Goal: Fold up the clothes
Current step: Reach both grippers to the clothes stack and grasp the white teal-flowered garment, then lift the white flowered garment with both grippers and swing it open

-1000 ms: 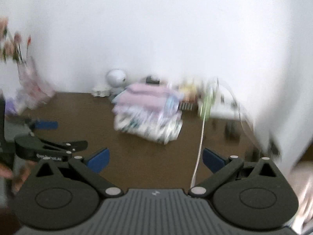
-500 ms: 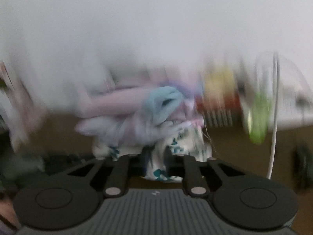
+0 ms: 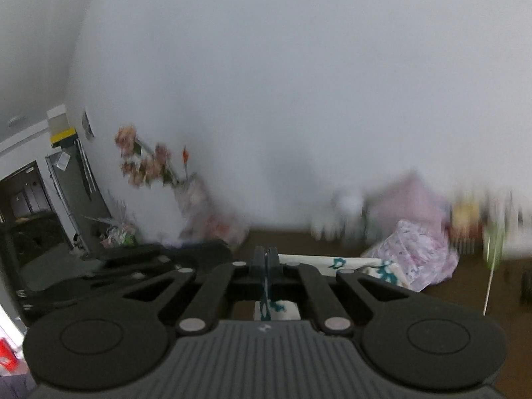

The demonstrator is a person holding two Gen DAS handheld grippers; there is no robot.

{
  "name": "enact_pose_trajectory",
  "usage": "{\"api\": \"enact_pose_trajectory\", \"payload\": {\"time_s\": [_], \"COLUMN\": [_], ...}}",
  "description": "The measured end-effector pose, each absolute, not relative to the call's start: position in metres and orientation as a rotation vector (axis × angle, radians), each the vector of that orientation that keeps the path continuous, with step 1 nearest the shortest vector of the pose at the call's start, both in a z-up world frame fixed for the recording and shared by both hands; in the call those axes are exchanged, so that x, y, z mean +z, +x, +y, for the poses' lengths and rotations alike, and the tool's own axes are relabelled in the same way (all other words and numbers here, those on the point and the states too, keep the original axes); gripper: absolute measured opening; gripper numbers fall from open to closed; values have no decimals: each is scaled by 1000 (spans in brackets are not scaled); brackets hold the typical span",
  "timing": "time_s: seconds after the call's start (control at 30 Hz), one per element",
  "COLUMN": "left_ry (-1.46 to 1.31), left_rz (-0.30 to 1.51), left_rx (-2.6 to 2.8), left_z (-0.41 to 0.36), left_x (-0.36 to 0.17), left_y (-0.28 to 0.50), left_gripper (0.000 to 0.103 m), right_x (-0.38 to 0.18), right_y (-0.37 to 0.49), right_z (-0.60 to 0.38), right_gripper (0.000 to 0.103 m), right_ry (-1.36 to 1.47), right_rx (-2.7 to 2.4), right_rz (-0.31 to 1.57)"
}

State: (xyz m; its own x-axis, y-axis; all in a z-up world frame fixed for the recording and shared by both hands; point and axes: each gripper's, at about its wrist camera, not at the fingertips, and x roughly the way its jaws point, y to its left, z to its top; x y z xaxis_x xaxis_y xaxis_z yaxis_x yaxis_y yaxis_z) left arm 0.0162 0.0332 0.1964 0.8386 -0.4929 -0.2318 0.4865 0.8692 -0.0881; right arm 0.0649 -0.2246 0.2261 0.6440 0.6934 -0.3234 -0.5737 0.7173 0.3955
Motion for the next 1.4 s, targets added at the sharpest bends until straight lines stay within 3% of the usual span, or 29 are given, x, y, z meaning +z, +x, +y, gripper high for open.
{"api": "enact_pose_trajectory", "payload": {"time_s": [0.03, 0.1, 0.17, 0.27, 0.33, 0.37, 0.4, 0.5, 0.57, 0.63, 0.8, 1.03, 1.17, 1.27, 1.4], "left_ry": [-20, -9, -19, -53, -60, -64, -52, 131, 231, 288, 424, 515, 620, 637, 615], "left_rz": [277, 360, 474, 592, 601, 607, 613, 597, 573, 605, 602, 586, 546, 564, 552], "left_rx": [-472, -398, -350, -342, -371, -390, -423, -510, -494, -466, -418, -347, -300, -305, -270], "left_z": [35, 36, 33, 21, 16, 10, 0, -32, -51, -67, -88, -101, -118, -125, -116], "left_x": [182, 146, 110, 70, 51, 48, 49, 38, 25, 9, -11, -14, -21, -26, -20], "left_y": [0, -26, -48, -92, -127, -143, -160, -183, -182, -179, -192, -210, -218, -216, -215], "left_gripper": [10, 25, 46, 51, 64, 71, 72, 73, 80, 79, 76, 76, 76, 75, 67], "right_x": [212, 180, 146, 123, 122, 122, 119, 101, 83, 62, 32, 37, 41, 25, 15], "right_y": [56, 47, 41, 12, -36, -61, -84, -143, -182, -211, -220, -237, -252, -252, -250], "right_z": [-229, -236, -238, -242, -248, -250, -252, -250, -248, -245, -257, -270, -263, -241, -221], "right_gripper": [0, 0, 4, 8, 49, 81, 89, 85, 83, 78, 45, 45, 56, 55, 55], "right_ry": [318, 329, 160, -52, -161, -221, -277, -416, -453, -528, -526, -557, -591, -703, -788], "right_rx": [722, 586, 401, 356, 485, 544, 585, 637, 684, 682, 575, 534, 546, 533, 522], "right_rz": [508, 537, 573, 610, 571, 545, 535, 570, 584, 584, 582, 479, 403, 352, 292]}}
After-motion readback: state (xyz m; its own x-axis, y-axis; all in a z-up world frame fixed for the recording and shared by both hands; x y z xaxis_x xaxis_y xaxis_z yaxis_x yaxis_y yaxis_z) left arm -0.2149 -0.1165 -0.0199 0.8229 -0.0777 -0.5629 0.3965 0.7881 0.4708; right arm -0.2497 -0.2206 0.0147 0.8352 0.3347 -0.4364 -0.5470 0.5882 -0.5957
